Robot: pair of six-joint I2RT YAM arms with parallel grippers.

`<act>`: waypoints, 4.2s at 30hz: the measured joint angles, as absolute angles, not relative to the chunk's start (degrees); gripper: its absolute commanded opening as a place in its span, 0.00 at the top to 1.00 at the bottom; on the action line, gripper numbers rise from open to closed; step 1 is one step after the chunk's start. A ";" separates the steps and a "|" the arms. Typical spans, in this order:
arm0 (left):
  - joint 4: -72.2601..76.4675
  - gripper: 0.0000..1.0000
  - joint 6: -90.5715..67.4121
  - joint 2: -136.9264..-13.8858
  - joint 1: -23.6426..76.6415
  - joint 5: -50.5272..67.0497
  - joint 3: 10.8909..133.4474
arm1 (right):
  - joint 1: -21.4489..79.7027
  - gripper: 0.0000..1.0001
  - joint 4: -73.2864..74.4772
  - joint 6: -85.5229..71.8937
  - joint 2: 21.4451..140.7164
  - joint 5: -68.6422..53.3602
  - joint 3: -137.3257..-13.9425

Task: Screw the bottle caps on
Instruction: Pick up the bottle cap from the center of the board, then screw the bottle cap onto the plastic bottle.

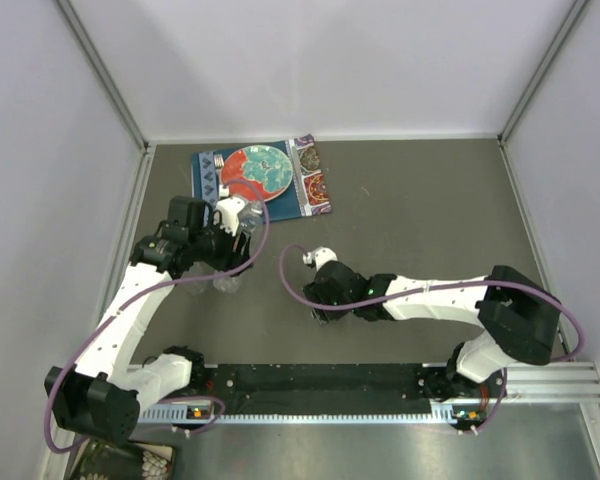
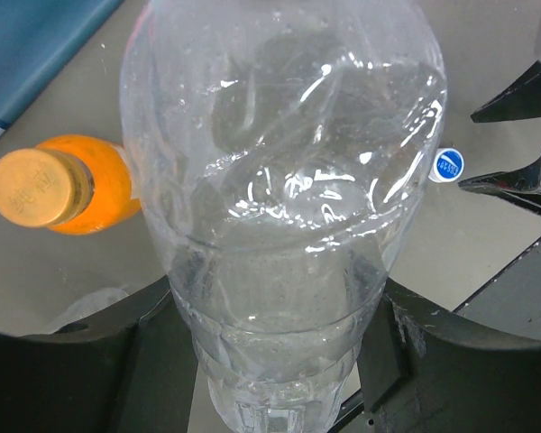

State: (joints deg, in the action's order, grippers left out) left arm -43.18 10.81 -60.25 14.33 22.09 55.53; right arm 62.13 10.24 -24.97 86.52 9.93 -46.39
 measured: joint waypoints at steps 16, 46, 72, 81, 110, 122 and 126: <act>-48.31 0.65 15.64 -59.70 14.31 21.58 54.96 | 63.90 0.49 6.22 -22.31 89.14 8.23 -44.64; -50.37 0.65 17.04 -58.98 14.28 21.58 54.85 | 63.44 0.78 6.81 -20.53 84.03 8.47 -42.74; -75.20 0.69 44.29 -67.55 42.89 23.24 87.11 | 37.69 0.78 20.86 -16.19 56.49 -42.33 -66.74; -77.23 0.69 41.80 -70.54 46.22 17.69 87.59 | 37.69 0.77 26.09 -12.60 54.57 -45.43 -66.89; -78.02 0.71 32.62 -76.49 47.83 18.31 94.08 | 38.50 0.78 14.59 -14.33 53.52 -40.60 -62.59; -78.81 0.71 31.57 -75.85 47.83 17.17 94.52 | 38.50 0.79 14.09 -15.22 54.02 -41.47 -62.26; -79.00 0.71 31.33 -75.22 47.77 16.99 94.52 | 38.50 0.79 13.80 -15.62 54.33 -42.35 -62.26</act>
